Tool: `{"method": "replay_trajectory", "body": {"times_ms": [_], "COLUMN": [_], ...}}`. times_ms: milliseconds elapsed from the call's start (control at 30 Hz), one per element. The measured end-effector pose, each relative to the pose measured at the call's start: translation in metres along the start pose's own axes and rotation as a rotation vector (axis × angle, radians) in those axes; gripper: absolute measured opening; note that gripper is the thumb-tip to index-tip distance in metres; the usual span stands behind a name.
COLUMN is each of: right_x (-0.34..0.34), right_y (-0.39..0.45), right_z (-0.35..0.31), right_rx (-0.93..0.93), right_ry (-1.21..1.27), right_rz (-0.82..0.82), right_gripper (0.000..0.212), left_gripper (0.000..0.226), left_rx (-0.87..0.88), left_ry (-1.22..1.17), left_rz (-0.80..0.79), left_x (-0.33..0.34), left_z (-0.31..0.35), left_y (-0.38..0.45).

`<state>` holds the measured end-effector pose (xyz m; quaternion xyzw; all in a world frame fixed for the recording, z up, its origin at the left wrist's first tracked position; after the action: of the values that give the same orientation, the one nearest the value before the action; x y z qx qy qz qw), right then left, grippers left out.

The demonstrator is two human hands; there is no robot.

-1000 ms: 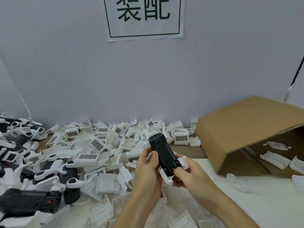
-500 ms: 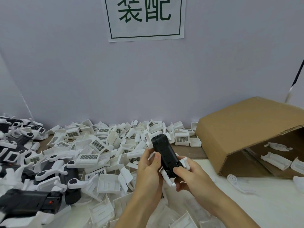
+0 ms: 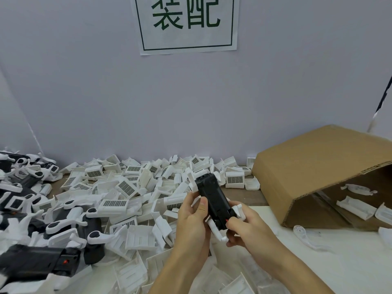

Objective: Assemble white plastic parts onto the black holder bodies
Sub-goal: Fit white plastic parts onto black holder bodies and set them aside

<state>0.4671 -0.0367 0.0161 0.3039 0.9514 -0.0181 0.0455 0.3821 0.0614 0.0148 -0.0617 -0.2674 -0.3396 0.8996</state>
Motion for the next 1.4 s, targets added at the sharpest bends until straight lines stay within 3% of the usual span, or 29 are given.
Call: {"method": "replay_trajectory", "body": {"times_ms": [267, 500, 567, 700, 900, 1000, 1100, 1200, 1300, 1400], "right_x": [0.002, -0.002, -0.004, 0.004, 0.003, 0.003, 0.000, -0.003, -0.006, -0.010], "right_y": [-0.001, -0.004, -0.006, -0.014, -0.014, -0.014, -0.013, -0.012, -0.009, -0.004], "right_z": [-0.002, -0.011, -0.012, -0.018, -0.022, -0.022, -0.022, -0.025, -0.023, -0.017], "right_rx": [-0.003, -0.091, -0.170, -0.317, -0.331, -0.393, -0.498, -0.489, -0.398, -0.237], "right_ry": [-0.016, 0.062, 0.015, -0.304, -0.577, -0.595, -0.471, -0.275, -0.089, 0.209], "right_rz": [0.026, 0.069, 0.098, 0.096, 0.158, 0.184, 0.210, 0.226, 0.227, 0.162], "right_gripper": [0.034, 0.023, 0.031, 0.032, 0.073, 0.062, 0.042, 0.047, 0.057, 0.045], "left_gripper": [0.021, 0.044, 0.049, 0.053, 0.054, 0.043, 0.037, 0.041, 0.022, 0.013], "left_rx": [-0.002, 0.102, 0.092, 0.072, 0.065, 0.062, 0.087, 0.117, 0.202, 0.218], "left_ry": [-0.082, -0.059, -0.015, -0.001, -0.101, -0.146, -0.162, -0.107, 0.140, 0.210], "left_rz": [0.008, 0.127, 0.162, 0.175, 0.159, 0.113, 0.065, 0.043, 0.023, 0.009], "left_x": [0.000, -0.005, -0.006, -0.004, -0.001, 0.000, -0.001, -0.002, -0.001, 0.000], "left_z": [0.000, 0.004, 0.003, 0.004, 0.006, 0.008, 0.008, 0.007, 0.006, 0.004], "left_y": [0.000, 0.004, 0.004, 0.003, 0.002, 0.001, 0.001, 0.002, 0.002, 0.000]}}
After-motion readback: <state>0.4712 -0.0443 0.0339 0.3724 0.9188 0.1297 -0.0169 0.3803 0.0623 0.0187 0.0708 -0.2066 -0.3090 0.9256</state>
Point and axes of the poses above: each hand's wrist, its own y-axis towards the middle knuckle, its own x-axis out of the palm, z = x × y, the point moved 2 cm from there along y, towards the middle knuckle, and after that the axes turned 3 degrees about -y, right-handed, at the moved point
